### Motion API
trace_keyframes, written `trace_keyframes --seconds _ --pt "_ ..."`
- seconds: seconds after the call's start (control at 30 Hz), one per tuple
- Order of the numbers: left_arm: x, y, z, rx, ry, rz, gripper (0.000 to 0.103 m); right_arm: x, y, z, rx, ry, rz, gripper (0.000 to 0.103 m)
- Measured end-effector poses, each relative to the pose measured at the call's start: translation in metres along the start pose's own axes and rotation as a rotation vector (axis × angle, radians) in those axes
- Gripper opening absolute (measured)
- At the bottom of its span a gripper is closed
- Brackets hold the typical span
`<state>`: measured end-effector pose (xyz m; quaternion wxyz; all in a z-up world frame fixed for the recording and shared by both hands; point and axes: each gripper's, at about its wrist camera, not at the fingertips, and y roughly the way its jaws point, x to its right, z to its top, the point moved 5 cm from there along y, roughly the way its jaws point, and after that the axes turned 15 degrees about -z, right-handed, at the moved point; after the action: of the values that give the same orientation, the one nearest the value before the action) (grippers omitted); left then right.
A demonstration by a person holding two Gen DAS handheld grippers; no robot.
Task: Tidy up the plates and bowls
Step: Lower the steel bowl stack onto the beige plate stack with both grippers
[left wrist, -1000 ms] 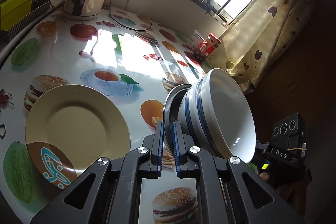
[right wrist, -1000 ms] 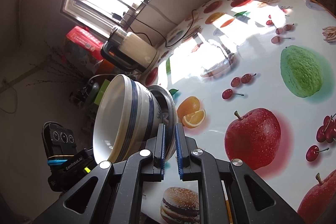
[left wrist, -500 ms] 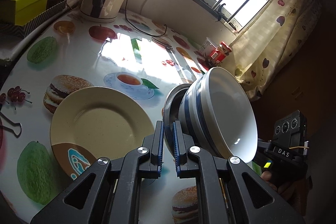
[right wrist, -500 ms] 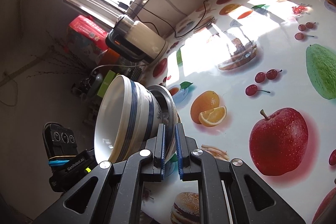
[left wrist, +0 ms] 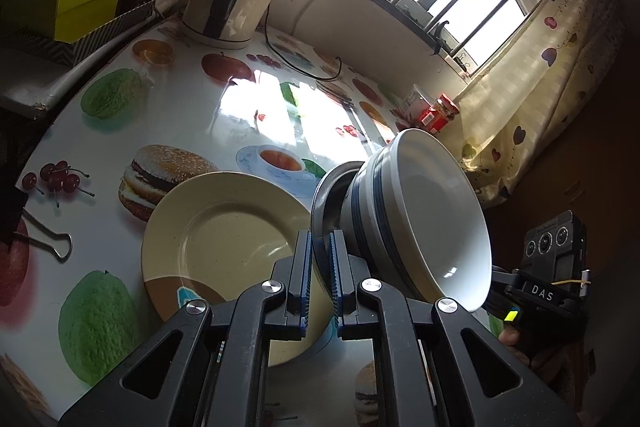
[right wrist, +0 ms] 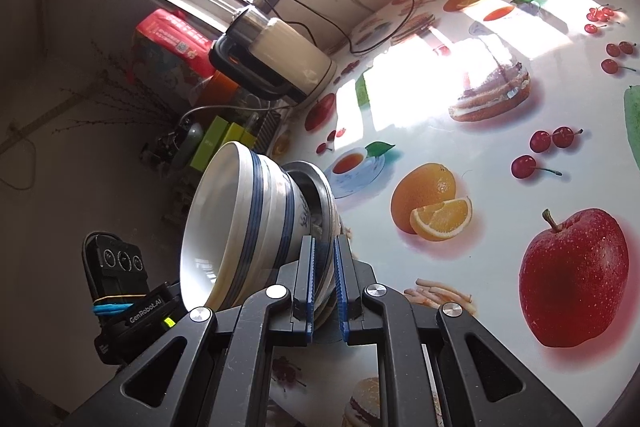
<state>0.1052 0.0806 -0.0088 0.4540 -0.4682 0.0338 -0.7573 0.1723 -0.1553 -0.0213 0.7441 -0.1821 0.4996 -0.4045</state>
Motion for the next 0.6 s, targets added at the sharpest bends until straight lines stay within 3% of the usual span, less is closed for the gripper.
trace_keyframes --seconds 0.6 --pt "-0.029 -0.024 0.004 0.034 -0.035 0.044 0.008 -0.030 0.029 -0.001 -0.056 -0.044 0.016 0.010"
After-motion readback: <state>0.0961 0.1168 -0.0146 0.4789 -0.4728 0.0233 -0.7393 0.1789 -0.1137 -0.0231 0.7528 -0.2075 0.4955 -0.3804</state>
